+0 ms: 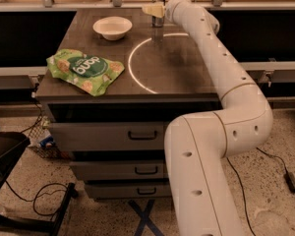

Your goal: Move redbull can near green rice chip bag

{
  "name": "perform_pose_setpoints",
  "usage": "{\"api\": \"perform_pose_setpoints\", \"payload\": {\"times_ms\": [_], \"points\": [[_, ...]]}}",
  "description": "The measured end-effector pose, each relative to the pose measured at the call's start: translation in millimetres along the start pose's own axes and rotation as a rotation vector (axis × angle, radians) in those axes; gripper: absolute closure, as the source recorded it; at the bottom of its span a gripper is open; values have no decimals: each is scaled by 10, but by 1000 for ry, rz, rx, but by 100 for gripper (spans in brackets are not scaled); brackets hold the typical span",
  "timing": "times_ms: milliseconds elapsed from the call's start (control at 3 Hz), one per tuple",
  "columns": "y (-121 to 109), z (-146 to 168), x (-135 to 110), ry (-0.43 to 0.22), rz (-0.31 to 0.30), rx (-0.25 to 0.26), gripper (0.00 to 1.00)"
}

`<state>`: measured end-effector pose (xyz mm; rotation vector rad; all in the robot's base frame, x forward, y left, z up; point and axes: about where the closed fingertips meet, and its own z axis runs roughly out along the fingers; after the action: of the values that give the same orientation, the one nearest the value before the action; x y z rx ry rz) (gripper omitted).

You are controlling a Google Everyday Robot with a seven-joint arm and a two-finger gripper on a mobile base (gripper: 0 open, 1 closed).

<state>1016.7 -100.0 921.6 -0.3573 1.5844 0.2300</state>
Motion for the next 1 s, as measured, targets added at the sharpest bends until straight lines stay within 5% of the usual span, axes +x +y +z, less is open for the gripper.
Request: {"api": "perform_pose_setpoints", "payload": {"times_ms": [667, 1000], "points": [[236, 68, 10, 2, -7, -66, 1], [246, 81, 25, 3, -7, -65, 21]]}}
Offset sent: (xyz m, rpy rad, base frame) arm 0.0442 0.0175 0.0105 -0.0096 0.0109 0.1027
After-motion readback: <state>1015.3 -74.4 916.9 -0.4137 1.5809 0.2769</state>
